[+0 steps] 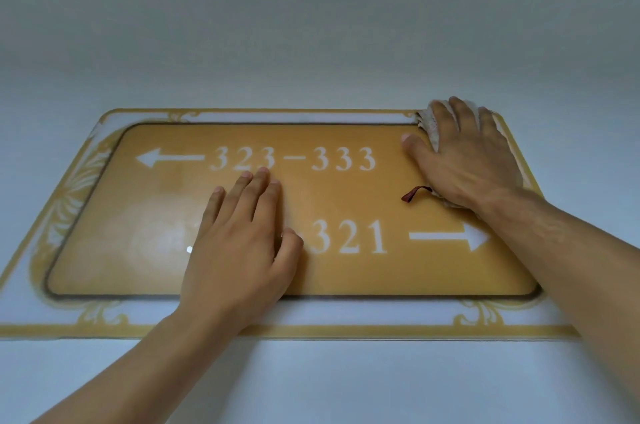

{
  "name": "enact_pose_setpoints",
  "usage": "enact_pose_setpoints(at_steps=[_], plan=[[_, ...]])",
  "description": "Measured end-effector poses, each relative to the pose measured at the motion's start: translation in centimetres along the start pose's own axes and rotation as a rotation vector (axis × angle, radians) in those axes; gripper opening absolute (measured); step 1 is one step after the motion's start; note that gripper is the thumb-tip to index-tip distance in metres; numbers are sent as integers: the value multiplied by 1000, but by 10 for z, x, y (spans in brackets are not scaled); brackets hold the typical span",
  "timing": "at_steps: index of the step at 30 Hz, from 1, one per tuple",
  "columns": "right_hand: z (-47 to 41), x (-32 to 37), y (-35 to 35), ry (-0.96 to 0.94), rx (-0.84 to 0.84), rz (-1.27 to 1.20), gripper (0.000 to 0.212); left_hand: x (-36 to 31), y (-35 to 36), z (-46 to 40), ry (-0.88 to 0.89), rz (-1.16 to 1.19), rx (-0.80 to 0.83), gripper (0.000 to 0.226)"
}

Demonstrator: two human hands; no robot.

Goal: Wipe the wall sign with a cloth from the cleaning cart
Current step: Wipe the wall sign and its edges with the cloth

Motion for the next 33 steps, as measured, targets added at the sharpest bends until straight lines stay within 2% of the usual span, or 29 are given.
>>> enact_pose_setpoints(at_steps=[20, 26, 33], plan=[[-2, 35, 5, -20, 19, 45, 92, -1, -3, 2, 5, 17, -7, 80], [-2, 59, 11, -54, 24, 37, 90, 0, -7, 5, -36, 24, -108, 48], [-4, 67, 13, -61, 11, 44, 91, -1, -8, 6, -52, 8, -185, 44]])
Point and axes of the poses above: each hand's wrist, its own z-axis away from the middle knuckle, its own y-axis out of the palm, x = y × z, the point moved 5 cm from there along -z, towards the middle knuckle, and after that the axes turned 15 degrees about x, right-handed, at the moved point
